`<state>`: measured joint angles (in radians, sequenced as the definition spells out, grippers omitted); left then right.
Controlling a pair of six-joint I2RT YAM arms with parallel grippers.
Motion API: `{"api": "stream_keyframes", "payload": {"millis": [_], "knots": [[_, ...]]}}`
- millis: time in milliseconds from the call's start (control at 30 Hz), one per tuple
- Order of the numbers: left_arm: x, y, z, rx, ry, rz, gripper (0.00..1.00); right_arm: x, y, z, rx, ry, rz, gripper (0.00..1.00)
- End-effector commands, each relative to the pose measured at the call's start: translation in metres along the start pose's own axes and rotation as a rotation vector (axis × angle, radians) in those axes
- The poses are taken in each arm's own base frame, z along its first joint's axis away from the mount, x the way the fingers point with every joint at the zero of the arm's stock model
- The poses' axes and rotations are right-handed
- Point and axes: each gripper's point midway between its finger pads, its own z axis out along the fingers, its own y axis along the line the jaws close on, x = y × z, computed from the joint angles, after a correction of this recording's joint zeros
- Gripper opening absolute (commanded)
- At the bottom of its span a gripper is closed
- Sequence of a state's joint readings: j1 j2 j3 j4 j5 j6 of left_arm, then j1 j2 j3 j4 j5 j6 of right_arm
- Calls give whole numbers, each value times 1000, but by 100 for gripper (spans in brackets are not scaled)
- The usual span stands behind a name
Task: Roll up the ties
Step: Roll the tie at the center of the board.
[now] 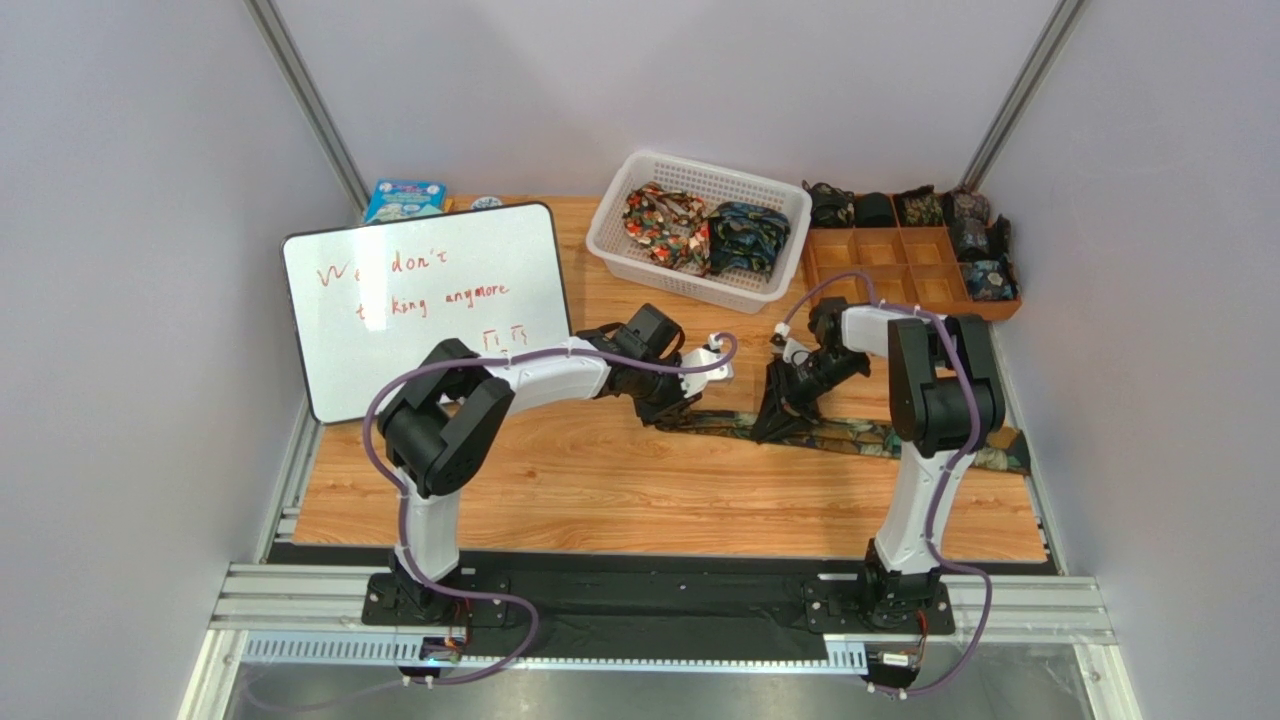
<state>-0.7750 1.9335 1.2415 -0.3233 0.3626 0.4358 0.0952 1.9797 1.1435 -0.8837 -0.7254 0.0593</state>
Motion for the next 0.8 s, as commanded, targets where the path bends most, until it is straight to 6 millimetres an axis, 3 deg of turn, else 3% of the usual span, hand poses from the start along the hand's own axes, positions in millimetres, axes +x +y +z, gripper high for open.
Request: {"api": "stream_keyframes", "payload": {"millis": [0,267,433,667,767], "knots": [[5,-10,-17,4,8,25,13,-29,-23,4,116,-49,-53,19],[-7,-21,-36,62,-77,200,16,-23,-39,10,165,-16,-31,17],[-1,-26,-32,98,-56,221,18,-13,-30,9,119,6,-44,15],[3,-17,-22,92,-10,187,18,-7,52,-25,-162,-48,-204,21],[4,-18,-19,102,-5,187,18,-12,75,-30,-183,-84,-242,24]]}}
